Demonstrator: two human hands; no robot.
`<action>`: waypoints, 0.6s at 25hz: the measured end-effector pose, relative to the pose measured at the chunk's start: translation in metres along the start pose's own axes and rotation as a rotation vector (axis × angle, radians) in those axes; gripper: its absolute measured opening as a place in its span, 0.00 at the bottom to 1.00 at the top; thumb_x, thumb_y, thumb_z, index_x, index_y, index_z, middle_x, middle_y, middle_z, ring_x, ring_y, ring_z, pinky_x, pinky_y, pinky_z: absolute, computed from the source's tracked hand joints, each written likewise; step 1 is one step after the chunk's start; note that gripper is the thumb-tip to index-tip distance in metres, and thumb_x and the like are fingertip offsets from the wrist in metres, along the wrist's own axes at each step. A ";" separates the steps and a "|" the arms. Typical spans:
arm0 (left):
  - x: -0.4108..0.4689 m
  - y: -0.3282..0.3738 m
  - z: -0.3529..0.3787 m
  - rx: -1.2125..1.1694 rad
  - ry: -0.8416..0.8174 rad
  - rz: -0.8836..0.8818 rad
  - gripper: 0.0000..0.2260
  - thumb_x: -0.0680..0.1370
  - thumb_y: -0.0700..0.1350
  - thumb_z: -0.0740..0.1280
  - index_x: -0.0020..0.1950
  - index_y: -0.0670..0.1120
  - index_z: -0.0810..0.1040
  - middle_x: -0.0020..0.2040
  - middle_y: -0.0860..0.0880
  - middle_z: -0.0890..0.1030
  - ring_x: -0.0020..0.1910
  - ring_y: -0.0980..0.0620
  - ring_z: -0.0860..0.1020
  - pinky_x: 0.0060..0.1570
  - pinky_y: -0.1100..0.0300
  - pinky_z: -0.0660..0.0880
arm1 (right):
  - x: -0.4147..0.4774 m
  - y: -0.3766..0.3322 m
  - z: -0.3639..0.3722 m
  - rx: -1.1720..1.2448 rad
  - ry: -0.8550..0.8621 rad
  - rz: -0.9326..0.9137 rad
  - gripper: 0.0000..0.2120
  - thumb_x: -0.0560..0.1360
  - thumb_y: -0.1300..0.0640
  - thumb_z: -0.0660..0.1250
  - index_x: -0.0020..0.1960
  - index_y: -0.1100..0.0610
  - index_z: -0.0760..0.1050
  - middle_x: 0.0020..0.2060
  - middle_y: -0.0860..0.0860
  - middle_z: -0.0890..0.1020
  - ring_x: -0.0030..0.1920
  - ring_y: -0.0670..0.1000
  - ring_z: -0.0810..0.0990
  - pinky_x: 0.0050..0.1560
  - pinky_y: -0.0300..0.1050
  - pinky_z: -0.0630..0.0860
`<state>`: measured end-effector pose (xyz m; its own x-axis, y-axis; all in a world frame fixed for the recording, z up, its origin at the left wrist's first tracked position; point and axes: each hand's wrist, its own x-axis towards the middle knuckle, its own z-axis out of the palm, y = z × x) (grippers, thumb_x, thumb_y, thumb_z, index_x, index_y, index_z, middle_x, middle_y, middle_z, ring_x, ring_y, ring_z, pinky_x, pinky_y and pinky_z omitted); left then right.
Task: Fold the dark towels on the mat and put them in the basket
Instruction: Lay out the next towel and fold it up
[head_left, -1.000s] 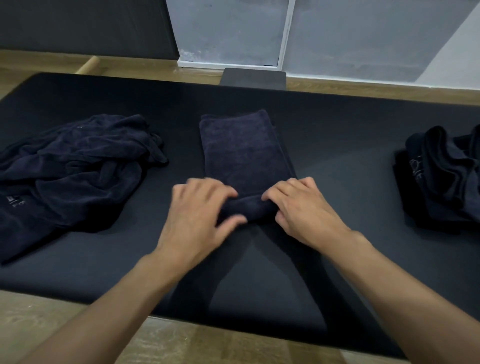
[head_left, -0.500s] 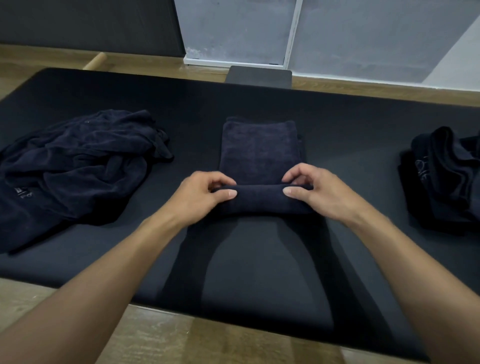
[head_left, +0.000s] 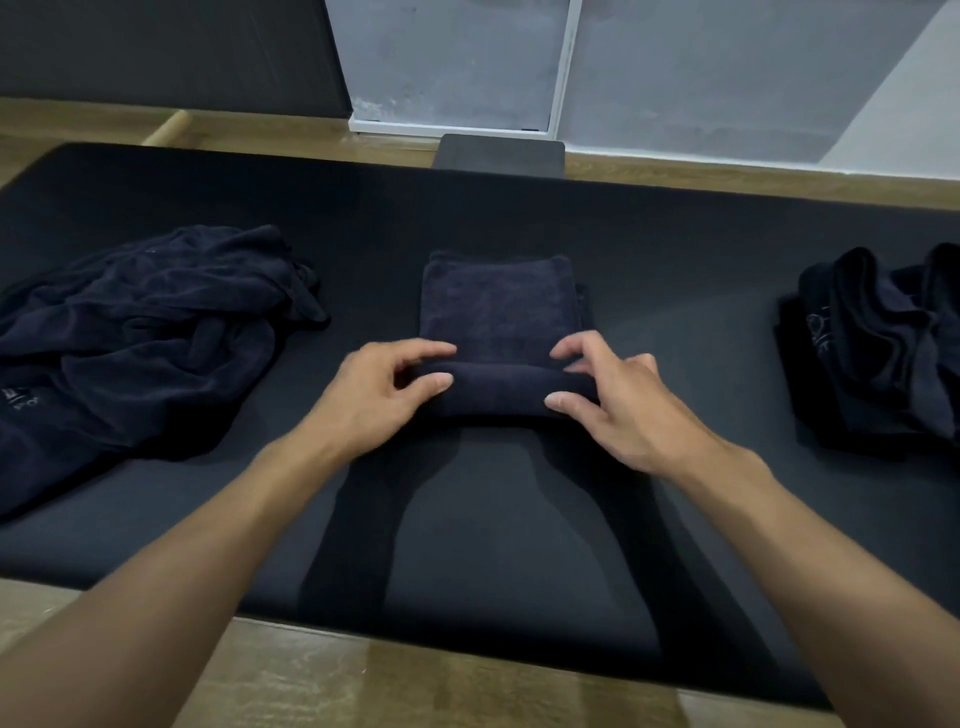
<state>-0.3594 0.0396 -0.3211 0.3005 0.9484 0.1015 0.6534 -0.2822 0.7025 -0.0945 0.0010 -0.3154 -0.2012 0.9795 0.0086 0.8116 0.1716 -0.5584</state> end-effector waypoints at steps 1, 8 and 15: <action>0.003 0.000 -0.003 -0.119 -0.049 -0.068 0.09 0.77 0.47 0.72 0.56 0.56 0.83 0.51 0.57 0.85 0.52 0.59 0.81 0.58 0.58 0.76 | 0.000 0.002 -0.002 0.089 -0.048 0.062 0.11 0.78 0.44 0.64 0.59 0.41 0.66 0.52 0.42 0.80 0.56 0.53 0.72 0.58 0.46 0.66; -0.001 0.011 0.010 0.465 0.236 0.276 0.08 0.79 0.48 0.65 0.52 0.49 0.82 0.49 0.49 0.80 0.40 0.46 0.77 0.42 0.49 0.75 | 0.017 0.000 0.013 -0.173 0.387 -0.137 0.02 0.78 0.54 0.67 0.50 0.49 0.78 0.45 0.44 0.77 0.45 0.49 0.75 0.48 0.46 0.64; -0.008 -0.009 0.013 0.037 0.075 0.102 0.17 0.74 0.50 0.72 0.63 0.51 0.81 0.55 0.53 0.81 0.55 0.53 0.79 0.60 0.54 0.75 | 0.004 0.005 0.010 -0.179 0.127 -0.212 0.19 0.75 0.41 0.67 0.58 0.53 0.76 0.50 0.47 0.80 0.49 0.49 0.79 0.53 0.46 0.70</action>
<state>-0.3591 0.0323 -0.3372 0.3148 0.9222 0.2248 0.6479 -0.3818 0.6591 -0.0967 0.0049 -0.3269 -0.3154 0.9234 0.2188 0.8449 0.3782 -0.3782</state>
